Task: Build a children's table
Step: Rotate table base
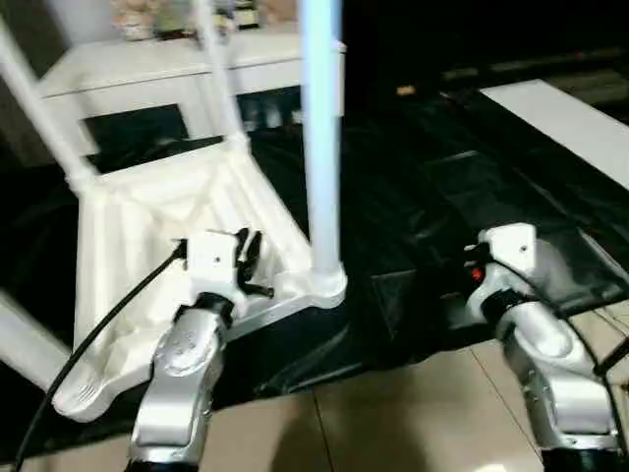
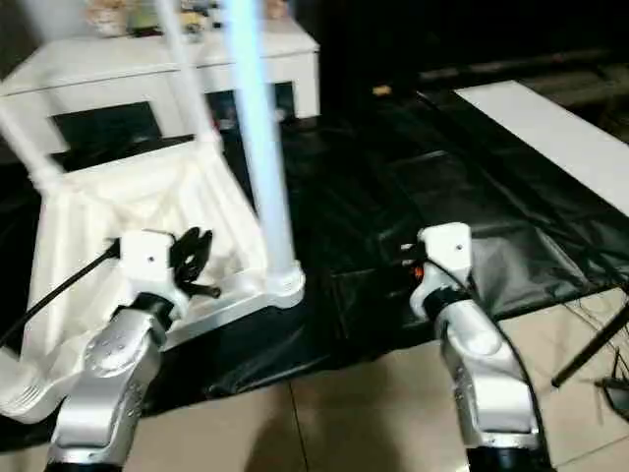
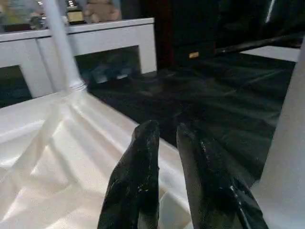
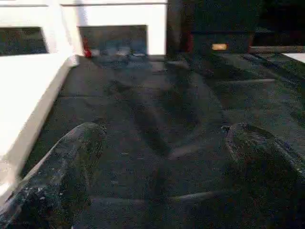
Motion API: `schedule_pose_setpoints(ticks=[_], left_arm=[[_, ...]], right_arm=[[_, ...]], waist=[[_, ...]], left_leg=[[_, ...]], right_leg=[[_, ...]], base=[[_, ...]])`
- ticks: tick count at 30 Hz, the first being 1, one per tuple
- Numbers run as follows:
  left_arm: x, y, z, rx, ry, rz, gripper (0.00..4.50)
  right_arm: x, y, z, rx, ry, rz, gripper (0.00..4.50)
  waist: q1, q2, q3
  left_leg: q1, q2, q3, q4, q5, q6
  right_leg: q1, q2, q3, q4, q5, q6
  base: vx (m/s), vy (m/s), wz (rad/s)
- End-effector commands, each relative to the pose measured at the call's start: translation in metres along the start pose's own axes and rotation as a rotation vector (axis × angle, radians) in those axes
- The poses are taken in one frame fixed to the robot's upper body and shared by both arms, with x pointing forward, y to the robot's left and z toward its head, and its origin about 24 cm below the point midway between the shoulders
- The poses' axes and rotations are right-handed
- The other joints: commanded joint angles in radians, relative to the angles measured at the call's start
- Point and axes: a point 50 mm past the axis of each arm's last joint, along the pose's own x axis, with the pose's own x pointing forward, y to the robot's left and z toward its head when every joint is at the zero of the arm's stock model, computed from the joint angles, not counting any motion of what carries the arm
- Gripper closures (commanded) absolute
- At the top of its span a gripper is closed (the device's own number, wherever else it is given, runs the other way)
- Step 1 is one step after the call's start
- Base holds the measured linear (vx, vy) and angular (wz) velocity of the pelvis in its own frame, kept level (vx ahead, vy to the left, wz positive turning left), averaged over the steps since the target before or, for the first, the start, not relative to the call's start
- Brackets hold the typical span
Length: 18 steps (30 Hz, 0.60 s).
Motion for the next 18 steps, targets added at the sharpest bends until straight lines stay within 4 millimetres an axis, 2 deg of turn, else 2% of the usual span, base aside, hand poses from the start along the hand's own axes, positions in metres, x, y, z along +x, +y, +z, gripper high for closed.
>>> schedule_pose_setpoints(ticks=[1,2,3,4,5,6,7,8,9,10,11,12,13,14,15,16,17,18], left_arm=[[0.000,0.008,-0.003,0.018,0.028,0.040,3.58],[-0.001,0.008,-0.003,0.018,0.028,0.046,3.58],[-0.001,0.009,-0.003,0.017,0.029,0.050,3.58],[-0.001,0.009,-0.003,0.017,0.030,0.056,3.58],[-0.002,0.010,-0.003,0.018,0.032,0.063,3.58],[-0.003,0.011,-0.004,0.019,0.034,0.069,3.58],[-0.004,0.012,-0.004,0.022,0.036,0.078,3.58],[-0.006,0.015,-0.004,0.024,0.037,0.093,3.58],[-0.007,0.016,-0.004,0.027,0.036,0.103,3.58],[-0.009,0.018,-0.004,0.030,0.036,0.115,3.58],[-0.011,0.020,-0.004,0.032,0.036,0.124,3.58],[-0.013,0.021,-0.004,0.033,0.037,0.130,3.58],[-0.015,0.023,-0.004,0.037,0.039,0.137,3.58],[-0.019,0.026,-0.004,0.034,0.039,0.155,3.58],[-0.022,0.029,-0.004,0.020,0.030,0.174,3.58],[-0.026,0.030,-0.004,0.004,0.025,0.176,3.58],[-0.028,0.032,-0.004,-0.008,0.024,0.167,3.58],[-0.029,0.031,-0.005,-0.009,0.036,0.129,3.58]], right_arm=[[0.006,0.003,0.003,0.008,-0.004,0.024,0.00],[0.006,0.004,0.003,0.005,0.001,0.037,0.00],[0.007,0.005,0.003,0.000,0.004,0.050,0.00],[0.008,0.006,0.003,-0.002,0.008,0.068,0.00],[0.008,0.008,0.002,-0.010,0.011,0.086,0.00],[0.009,0.010,0.001,-0.027,0.019,0.097,0.00],[0.009,0.013,-0.001,-0.024,0.031,0.117,0.00],[0.010,0.017,-0.003,-0.036,0.047,0.141,0.00],[0.011,0.020,-0.004,-0.039,0.052,0.157,0.00],[0.011,0.023,-0.005,-0.042,0.055,0.174,0.00],[0.012,0.025,-0.005,-0.029,0.051,0.186,0.00],[0.012,0.027,-0.004,-0.017,0.047,0.193,0.00],[0.012,0.028,-0.004,-0.007,0.044,0.199,0.00],[0.012,0.028,-0.003,0.015,0.037,0.207,0.00],[0.011,0.028,-0.003,0.028,0.032,0.210,0.00],[0.011,0.028,-0.003,0.026,0.029,0.213,0.00],[0.011,0.027,-0.002,0.016,0.027,0.214,0.00],[0.011,0.026,-0.002,0.005,0.022,0.212,0.00]], waist=[[0.013,-0.025,-0.059],[0.005,-0.022,-0.063],[-0.001,-0.020,-0.065],[-0.003,-0.025,-0.069],[-0.002,-0.020,-0.079],[-0.001,-0.023,-0.093],[0.000,-0.017,-0.098],[0.009,-0.023,-0.104],[0.011,-0.027,-0.100],[-0.007,0.002,-0.103],[-0.034,0.006,-0.102],[-0.072,-0.003,-0.099],[-0.072,-0.003,-0.099],[-0.073,-0.026,-0.085],[-0.044,-0.077,-0.076],[-0.027,-0.111,-0.075],[0.041,-0.139,-0.095],[0.048,-0.148,-0.071]], left_leg=[[-0.029,-0.015,0.013,-0.064,-0.119,0.113],[-0.020,-0.015,0.010,-0.065,-0.119,0.132],[-0.006,-0.010,0.010,-0.065,-0.141,0.148],[-0.002,-0.008,0.009,-0.065,-0.145,0.157],[-0.008,-0.013,0.005,-0.060,-0.092,0.183],[-0.001,-0.020,0.001,-0.048,0.001,0.242],[0.002,-0.021,-0.006,-0.043,0.068,0.280],[-0.059,-0.091,-0.028,0.004,0.289,0.484],[-0.074,-0.105,-0.045,0.015,0.341,0.540],[-0.002,-0.091,-0.105,0.016,0.489,0.610],[0.103,-0.057,-0.186,0.018,0.556,0.681],[0.182,0.041,-0.355,-0.020,0.778,0.746],[0.182,0.041,-0.355,-0.020,0.778,0.746],[0.181,0.056,-0.322,-0.013,0.765,0.543],[0.128,-0.024,-0.262,-0.017,0.476,0.347],[0.119,-0.103,-0.208,0.005,0.327,0.274],[-0.123,-0.201,-0.088,0.139,0.022,0.237],[-0.089,-0.168,-0.055,0.112,0.111,0.094]], right_leg=[[0.059,-0.020,0.025,-0.123,-0.446,-0.142],[0.058,-0.005,0.019,-0.111,-0.340,-0.187],[0.054,-0.002,0.016,-0.106,-0.287,-0.228],[0.056,0.000,0.015,-0.101,-0.257,-0.247],[0.072,0.004,0.014,-0.089,-0.155,-0.264],[0.079,0.012,0.012,-0.073,-0.022,-0.265],[0.081,0.017,0.008,-0.061,0.036,-0.259],[0.139,0.029,-0.026,-0.064,0.220,-0.164],[0.146,0.027,-0.039,-0.066,0.247,-0.122],[0.106,0.063,-0.074,-0.033,0.203,-0.054],[-0.002,0.086,-0.086,0.022,0.049,-0.015],[-0.114,0.035,-0.022,0.112,-0.245,0.065],[-0.114,0.035,-0.022,0.112,-0.245,0.065],[-0.151,-0.017,0.051,0.111,-0.124,0.053],[-0.104,-0.047,0.111,0.034,0.077,-0.008],[-0.062,-0.038,0.135,-0.025,0.152,-0.004],[0.199,-0.065,0.224,0.007,0.730,0.019],[0.106,-0.035,0.129,0.051,1.419,0.122]], base=[[0.124,-0.012,0.04],[0.144,0.017,0.09],[0.144,0.017,0.09],[0.166,0.031,0.07],[0.198,0.038,0.06],[0.198,0.038,0.06],[0.208,0.036,0.09],[0.195,0.042,0.33],[0.195,0.042,0.33],[0.208,0.024,0.62],[0.190,-0.077,0.37],[0.190,-0.077,0.37],[0.082,-0.220,0.03],[-0.072,-0.270,0.02],[-0.072,-0.270,0.02],[-0.026,-0.174,0.20],[0.121,-0.044,0.34],[0.121,-0.044,0.34]])
